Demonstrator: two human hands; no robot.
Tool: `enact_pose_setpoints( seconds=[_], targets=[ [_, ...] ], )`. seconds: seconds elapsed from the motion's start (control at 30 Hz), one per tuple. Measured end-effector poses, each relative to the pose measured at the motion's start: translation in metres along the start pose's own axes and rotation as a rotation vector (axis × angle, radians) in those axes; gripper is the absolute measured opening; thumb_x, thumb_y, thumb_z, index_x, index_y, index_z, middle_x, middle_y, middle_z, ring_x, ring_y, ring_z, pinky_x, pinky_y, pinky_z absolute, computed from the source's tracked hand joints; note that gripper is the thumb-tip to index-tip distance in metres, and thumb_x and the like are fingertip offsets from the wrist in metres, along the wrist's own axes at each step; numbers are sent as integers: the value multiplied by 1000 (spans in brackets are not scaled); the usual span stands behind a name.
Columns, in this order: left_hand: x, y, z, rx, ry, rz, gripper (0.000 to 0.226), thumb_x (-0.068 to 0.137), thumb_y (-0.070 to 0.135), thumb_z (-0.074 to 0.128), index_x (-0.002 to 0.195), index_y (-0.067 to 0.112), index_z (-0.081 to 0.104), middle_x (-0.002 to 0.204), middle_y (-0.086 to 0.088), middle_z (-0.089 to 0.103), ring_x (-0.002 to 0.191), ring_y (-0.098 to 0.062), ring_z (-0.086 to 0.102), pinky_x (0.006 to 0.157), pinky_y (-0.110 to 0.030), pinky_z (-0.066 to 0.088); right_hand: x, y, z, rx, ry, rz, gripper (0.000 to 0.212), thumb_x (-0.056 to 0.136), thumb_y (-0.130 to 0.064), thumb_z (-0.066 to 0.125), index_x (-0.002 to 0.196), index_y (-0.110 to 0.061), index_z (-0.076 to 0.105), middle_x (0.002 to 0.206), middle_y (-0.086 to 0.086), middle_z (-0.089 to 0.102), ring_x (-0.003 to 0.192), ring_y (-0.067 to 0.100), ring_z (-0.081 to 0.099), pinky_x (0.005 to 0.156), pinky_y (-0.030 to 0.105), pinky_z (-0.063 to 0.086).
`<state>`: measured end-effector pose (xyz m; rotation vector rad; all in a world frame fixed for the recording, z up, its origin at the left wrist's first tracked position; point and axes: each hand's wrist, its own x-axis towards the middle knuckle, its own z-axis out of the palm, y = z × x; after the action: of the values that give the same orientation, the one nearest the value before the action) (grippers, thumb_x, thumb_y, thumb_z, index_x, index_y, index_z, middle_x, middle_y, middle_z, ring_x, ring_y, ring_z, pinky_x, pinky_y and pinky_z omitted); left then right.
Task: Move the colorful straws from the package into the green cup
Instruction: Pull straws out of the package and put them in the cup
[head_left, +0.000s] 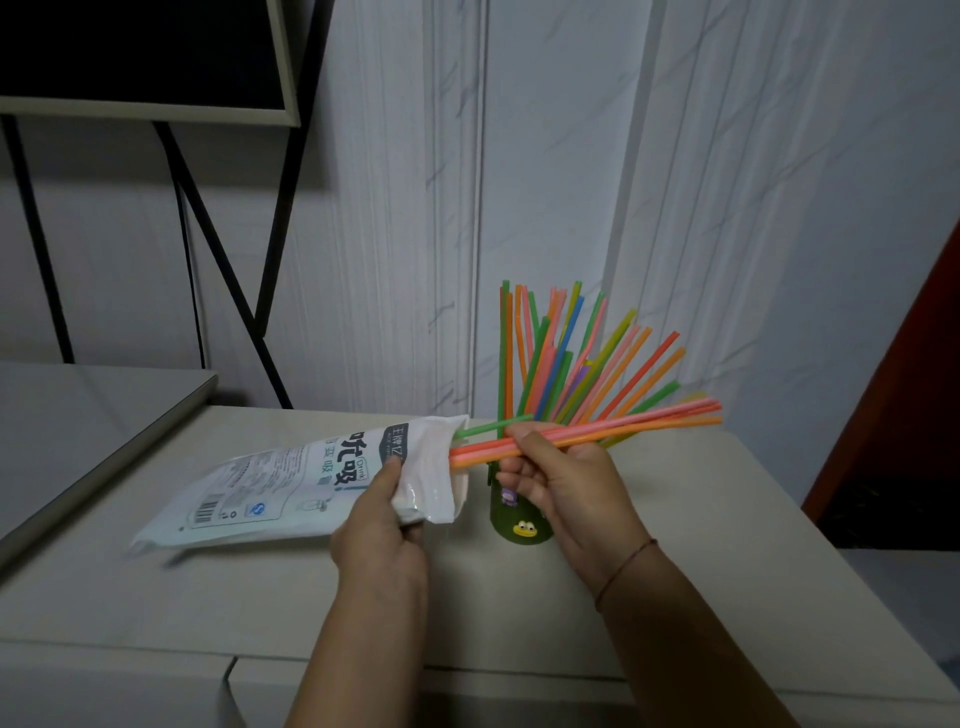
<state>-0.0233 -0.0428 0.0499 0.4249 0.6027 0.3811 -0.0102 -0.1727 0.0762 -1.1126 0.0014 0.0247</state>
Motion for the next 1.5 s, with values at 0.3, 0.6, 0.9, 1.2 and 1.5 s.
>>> enact_pose_setpoints(
  seconds=[0.3, 0.6, 0.9, 1.2, 1.5],
  targets=[
    [5, 8, -2, -76, 0, 16, 51, 85, -4, 64, 134, 8, 54, 130, -9, 63, 87, -15, 65, 58, -24, 57, 8, -29, -36, -96, 150, -140, 7, 87, -6, 59, 84, -1, 63, 51, 3, 64, 44, 7, 62, 46, 18, 53],
    [4, 4, -2, -46, -7, -12, 51, 86, -1, 65, 135, 8, 54, 131, -7, 63, 82, -11, 64, 64, -27, 56, 19, -35, -70, -316, 318, -219, 10, 86, -6, 61, 78, -1, 65, 55, 10, 61, 36, 8, 58, 42, 15, 50],
    [1, -2, -1, 55, 4, -17, 48, 83, 3, 68, 130, 11, 58, 127, -5, 65, 104, -17, 63, 64, -24, 57, 32, -3, -51, -629, 169, -128, 10, 87, -10, 61, 87, -2, 66, 63, 7, 62, 54, 14, 59, 54, 20, 52],
    [4, -1, -1, 62, -19, -3, 51, 84, 2, 67, 134, 8, 55, 131, -7, 63, 110, -19, 62, 75, -29, 57, 21, -24, -64, -458, 281, -307, 6, 85, -14, 65, 81, -10, 65, 63, 6, 63, 51, 11, 59, 54, 20, 54],
    [-2, -9, 1, 97, -33, -14, 48, 82, 4, 69, 129, 9, 59, 126, -6, 66, 97, -17, 64, 61, -24, 55, 29, -14, -56, -501, 278, -290, 8, 87, -8, 61, 80, -4, 63, 60, 8, 62, 50, 17, 60, 52, 20, 54]
  ],
)
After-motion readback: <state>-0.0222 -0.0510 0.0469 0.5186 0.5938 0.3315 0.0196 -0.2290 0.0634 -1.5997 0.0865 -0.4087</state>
